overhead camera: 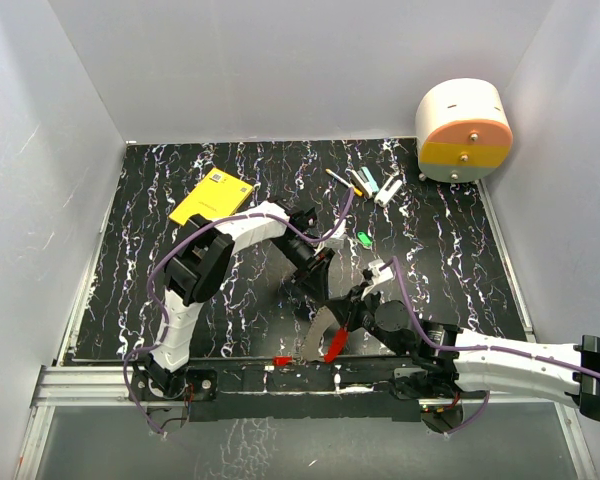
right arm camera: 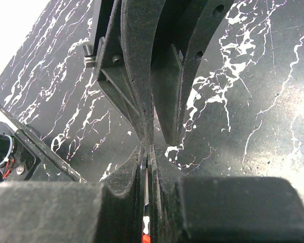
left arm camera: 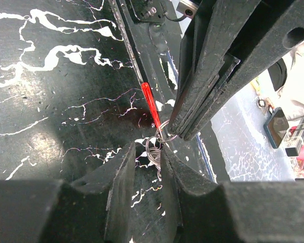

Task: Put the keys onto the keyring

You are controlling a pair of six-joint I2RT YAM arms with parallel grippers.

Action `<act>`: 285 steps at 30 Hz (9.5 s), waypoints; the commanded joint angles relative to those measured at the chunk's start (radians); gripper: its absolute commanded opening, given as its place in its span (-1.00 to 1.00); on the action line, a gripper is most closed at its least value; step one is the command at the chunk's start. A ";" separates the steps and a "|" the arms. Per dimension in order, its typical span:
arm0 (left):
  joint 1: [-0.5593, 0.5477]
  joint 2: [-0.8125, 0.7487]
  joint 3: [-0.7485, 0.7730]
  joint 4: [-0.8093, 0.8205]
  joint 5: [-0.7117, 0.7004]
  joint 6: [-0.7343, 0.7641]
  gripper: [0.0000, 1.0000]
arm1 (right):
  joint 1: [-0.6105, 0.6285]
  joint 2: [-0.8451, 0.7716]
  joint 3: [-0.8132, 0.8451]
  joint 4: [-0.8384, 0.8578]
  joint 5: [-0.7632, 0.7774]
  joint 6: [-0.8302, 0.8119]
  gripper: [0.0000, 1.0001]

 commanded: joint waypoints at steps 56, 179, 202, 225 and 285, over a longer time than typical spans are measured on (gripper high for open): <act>-0.026 -0.085 -0.095 0.136 0.065 -0.149 -0.28 | 0.005 -0.351 0.147 -0.463 0.057 0.128 -0.14; 0.085 -0.576 -0.407 0.812 -0.393 -0.711 0.02 | -0.055 0.388 0.302 -0.590 0.189 0.746 -0.36; 0.106 -0.571 -0.429 0.830 -0.391 -0.701 0.01 | -0.200 0.548 0.287 -0.373 0.048 0.619 -0.69; 0.110 -0.600 -0.406 0.848 -0.226 -0.723 0.20 | -0.201 0.240 0.200 -0.070 -0.109 0.174 -0.84; 0.032 -0.384 -0.358 0.490 0.101 -0.386 -0.02 | -0.159 0.138 0.275 0.015 -0.189 0.050 -0.84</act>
